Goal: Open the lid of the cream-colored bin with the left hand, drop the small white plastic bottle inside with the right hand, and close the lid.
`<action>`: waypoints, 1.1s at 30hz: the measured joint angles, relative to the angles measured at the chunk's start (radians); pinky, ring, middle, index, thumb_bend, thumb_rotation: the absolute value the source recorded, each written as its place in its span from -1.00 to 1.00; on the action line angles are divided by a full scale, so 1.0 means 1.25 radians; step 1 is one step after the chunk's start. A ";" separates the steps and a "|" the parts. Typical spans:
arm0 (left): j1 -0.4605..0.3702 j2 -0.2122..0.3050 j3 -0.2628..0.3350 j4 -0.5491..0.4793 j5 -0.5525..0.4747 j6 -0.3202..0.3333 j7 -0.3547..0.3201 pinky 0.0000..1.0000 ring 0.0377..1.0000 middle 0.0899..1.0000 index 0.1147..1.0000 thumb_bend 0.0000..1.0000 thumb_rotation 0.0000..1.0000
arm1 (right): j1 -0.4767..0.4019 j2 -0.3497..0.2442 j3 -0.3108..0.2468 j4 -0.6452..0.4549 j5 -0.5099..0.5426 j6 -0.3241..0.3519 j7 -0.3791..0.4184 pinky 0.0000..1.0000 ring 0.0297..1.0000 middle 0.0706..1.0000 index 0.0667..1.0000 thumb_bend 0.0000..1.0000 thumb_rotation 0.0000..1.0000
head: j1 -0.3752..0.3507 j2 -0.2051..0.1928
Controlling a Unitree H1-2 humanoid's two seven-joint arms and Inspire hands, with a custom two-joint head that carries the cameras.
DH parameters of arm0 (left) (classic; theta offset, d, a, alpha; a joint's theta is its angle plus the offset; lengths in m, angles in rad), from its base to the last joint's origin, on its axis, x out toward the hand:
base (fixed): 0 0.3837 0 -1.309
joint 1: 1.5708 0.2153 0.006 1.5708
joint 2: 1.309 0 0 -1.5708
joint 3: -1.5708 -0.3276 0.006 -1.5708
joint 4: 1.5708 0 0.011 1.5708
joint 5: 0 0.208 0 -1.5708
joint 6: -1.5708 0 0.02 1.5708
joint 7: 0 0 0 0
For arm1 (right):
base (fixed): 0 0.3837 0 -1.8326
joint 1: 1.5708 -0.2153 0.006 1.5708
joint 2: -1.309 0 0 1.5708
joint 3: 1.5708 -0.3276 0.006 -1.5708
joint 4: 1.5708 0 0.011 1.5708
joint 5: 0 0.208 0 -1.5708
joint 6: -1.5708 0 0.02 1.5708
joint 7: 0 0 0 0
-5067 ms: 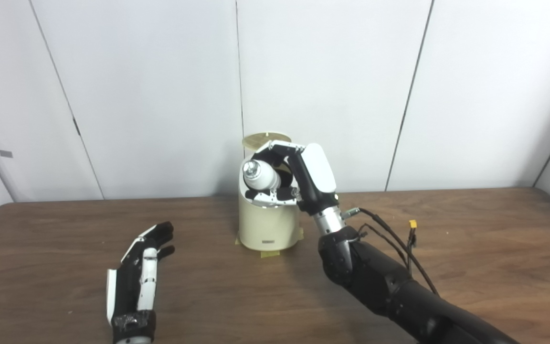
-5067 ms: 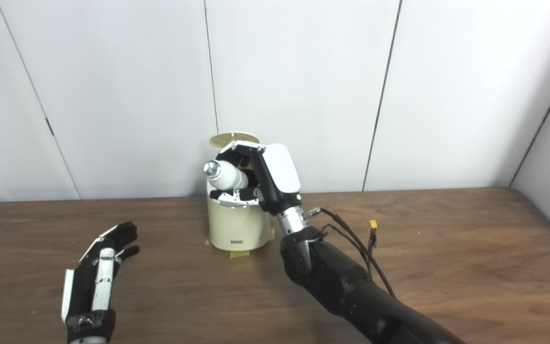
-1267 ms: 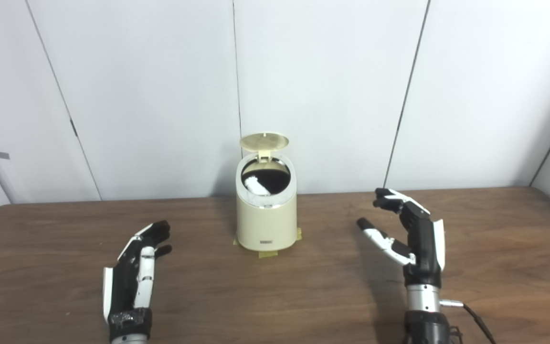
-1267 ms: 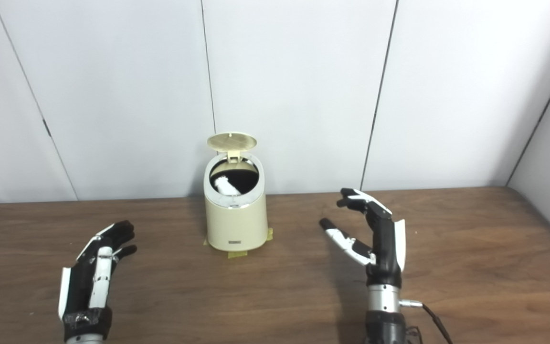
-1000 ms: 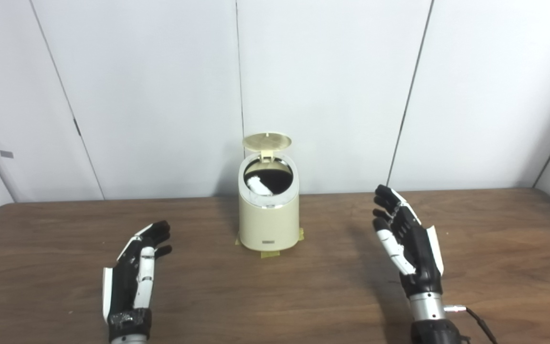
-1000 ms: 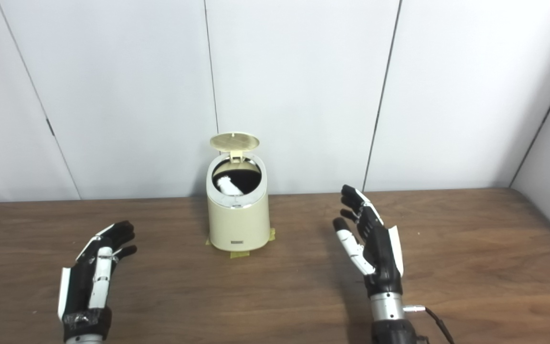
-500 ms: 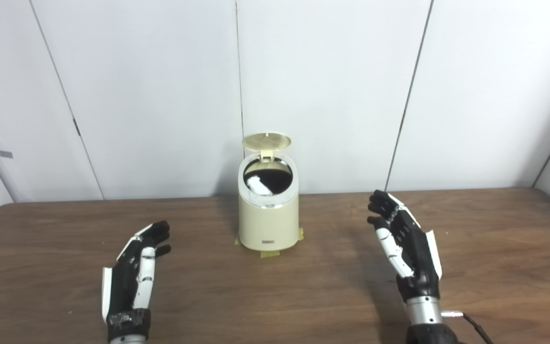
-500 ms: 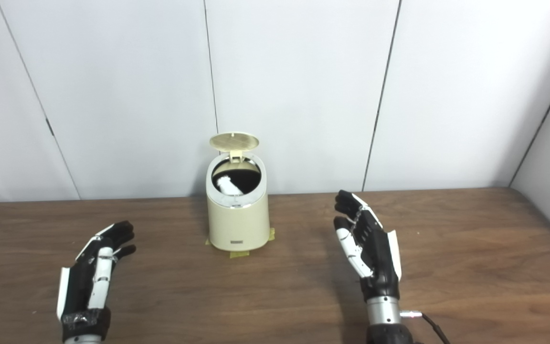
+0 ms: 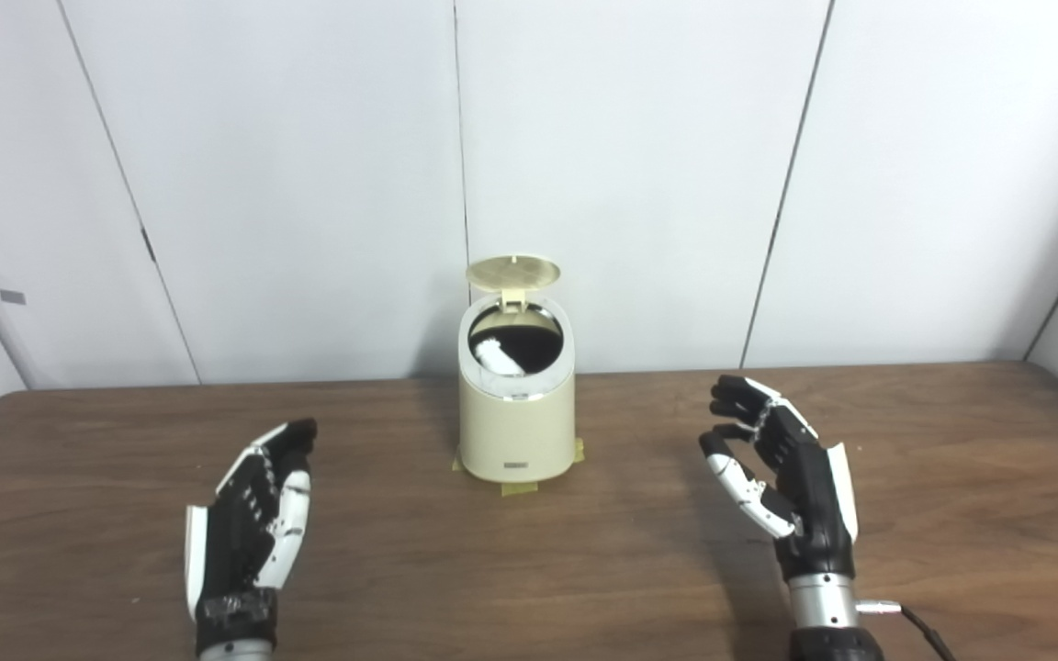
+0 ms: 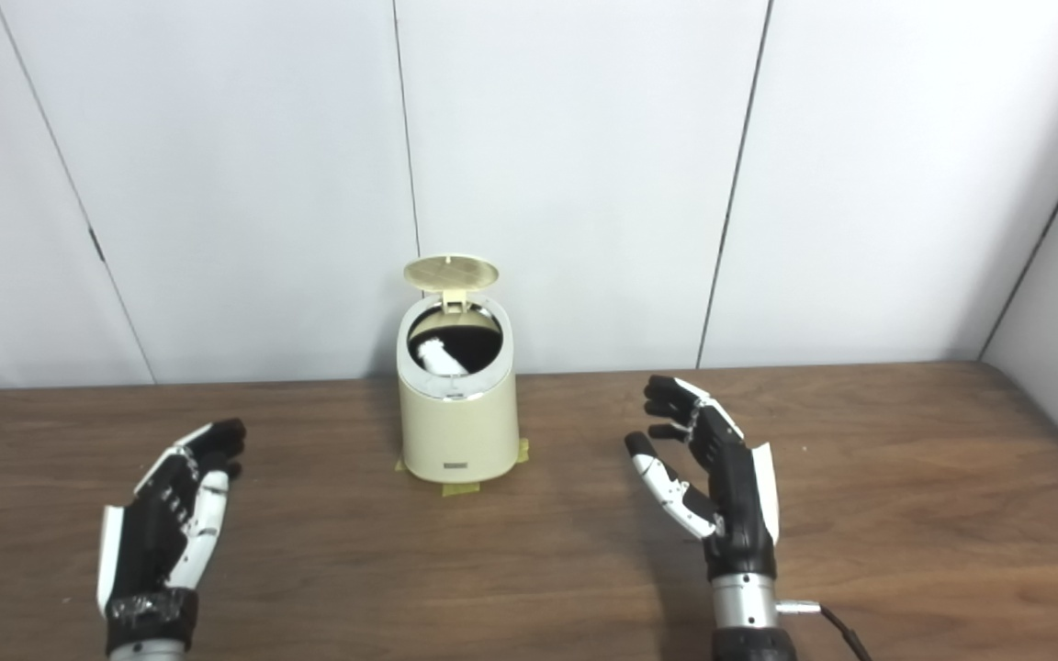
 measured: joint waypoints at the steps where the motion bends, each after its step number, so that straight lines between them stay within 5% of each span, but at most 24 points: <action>1: -0.012 0.008 -0.003 -0.005 0.006 0.007 -0.001 0.74 0.65 0.54 0.49 -0.40 0.92 | -0.001 0.000 0.000 0.002 0.000 0.000 0.000 0.22 0.40 0.41 0.40 -0.51 -0.33 | 0.000 -0.001; 4: -0.062 0.028 -0.006 -0.054 0.022 0.047 -0.019 0.88 0.70 0.58 0.53 -0.16 0.99 | -0.001 0.002 -0.002 0.004 0.004 0.000 0.000 0.25 0.42 0.42 0.41 -0.51 -0.31 | 0.000 -0.002; 12: -0.211 0.080 -0.057 -0.162 0.151 0.218 -0.091 0.86 0.76 0.64 0.61 0.16 1.00 | -0.004 0.007 -0.007 0.009 0.026 -0.001 0.002 0.24 0.41 0.41 0.40 -0.52 -0.38 | 0.000 0.000; 21: -0.401 0.114 -0.143 -0.184 0.287 0.378 -0.202 0.85 0.82 0.72 0.60 0.51 1.00 | -0.011 0.010 -0.010 0.022 0.059 -0.016 0.014 0.24 0.41 0.42 0.40 -0.51 -0.33 | 0.004 -0.002; 30: -0.482 0.105 -0.172 -0.094 0.300 0.425 -0.260 0.67 0.72 0.65 0.54 0.60 1.00 | -0.017 0.014 -0.010 0.031 0.054 -0.017 0.016 0.21 0.39 0.40 0.38 -0.58 -0.46 | 0.005 -0.009; 33: -0.501 0.100 -0.179 -0.049 0.341 0.428 -0.285 0.97 0.91 0.74 0.57 0.68 1.00 | -0.018 0.014 -0.010 0.033 0.052 -0.017 0.016 0.21 0.40 0.40 0.39 -0.57 -0.44 | 0.006 -0.010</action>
